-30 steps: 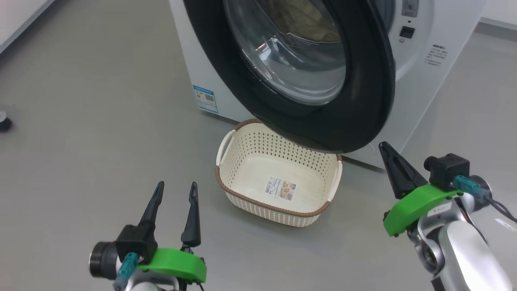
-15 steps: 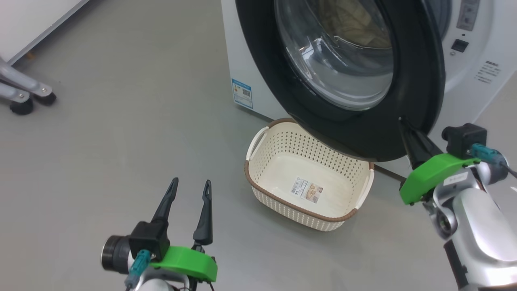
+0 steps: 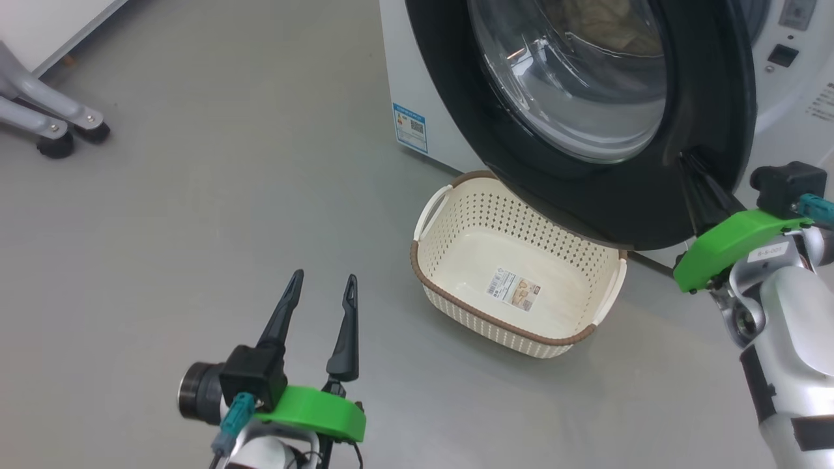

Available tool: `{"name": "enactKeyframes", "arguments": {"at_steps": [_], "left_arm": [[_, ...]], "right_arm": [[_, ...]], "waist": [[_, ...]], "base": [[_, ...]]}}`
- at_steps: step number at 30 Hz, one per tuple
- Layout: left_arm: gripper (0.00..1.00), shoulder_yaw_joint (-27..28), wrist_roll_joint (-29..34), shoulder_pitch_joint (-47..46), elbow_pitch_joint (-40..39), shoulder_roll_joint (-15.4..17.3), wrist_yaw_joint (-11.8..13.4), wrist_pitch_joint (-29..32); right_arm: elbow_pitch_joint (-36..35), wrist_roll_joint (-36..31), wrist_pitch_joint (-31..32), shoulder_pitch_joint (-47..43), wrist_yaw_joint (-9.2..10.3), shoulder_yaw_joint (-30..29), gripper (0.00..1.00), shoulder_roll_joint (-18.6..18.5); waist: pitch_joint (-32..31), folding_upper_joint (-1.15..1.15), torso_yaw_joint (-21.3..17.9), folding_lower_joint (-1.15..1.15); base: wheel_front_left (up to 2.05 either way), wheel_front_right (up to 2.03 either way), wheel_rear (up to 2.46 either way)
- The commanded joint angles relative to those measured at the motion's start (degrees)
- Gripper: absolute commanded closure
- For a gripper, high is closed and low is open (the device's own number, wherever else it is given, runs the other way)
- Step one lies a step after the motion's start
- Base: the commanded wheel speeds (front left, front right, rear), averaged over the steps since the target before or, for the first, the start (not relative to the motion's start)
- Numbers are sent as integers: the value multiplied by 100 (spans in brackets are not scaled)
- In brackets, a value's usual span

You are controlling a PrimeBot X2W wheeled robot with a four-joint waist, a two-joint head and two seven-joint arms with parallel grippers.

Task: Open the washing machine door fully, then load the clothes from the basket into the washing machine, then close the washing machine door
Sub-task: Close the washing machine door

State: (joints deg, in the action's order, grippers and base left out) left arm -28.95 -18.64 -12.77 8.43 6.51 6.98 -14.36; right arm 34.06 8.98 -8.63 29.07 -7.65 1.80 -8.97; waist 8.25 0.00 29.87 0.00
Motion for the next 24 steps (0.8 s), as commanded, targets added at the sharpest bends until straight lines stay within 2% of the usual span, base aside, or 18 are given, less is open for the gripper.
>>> {"name": "enactKeyframes", "arguments": {"at_steps": [1,14,24], "left_arm": [[0,241,82,-256,-201,8,-38,-63],[0,346,242,-311,-241,-245,-229,-63],[0,422,265,-407,-468,-352,-178,-63]], "right_arm": [[-124,-47,-95,299,16,46,100,-82],[122,-150,-105,810,16,-433,100,-399],[482,-340,-16,1612,16,-912,100,-685]], "waist": [[45,0,16,0],[349,0,186,0],[702,0,252,0]], "base": [[0,0,0],[0,0,0],[0,0,0]]}}
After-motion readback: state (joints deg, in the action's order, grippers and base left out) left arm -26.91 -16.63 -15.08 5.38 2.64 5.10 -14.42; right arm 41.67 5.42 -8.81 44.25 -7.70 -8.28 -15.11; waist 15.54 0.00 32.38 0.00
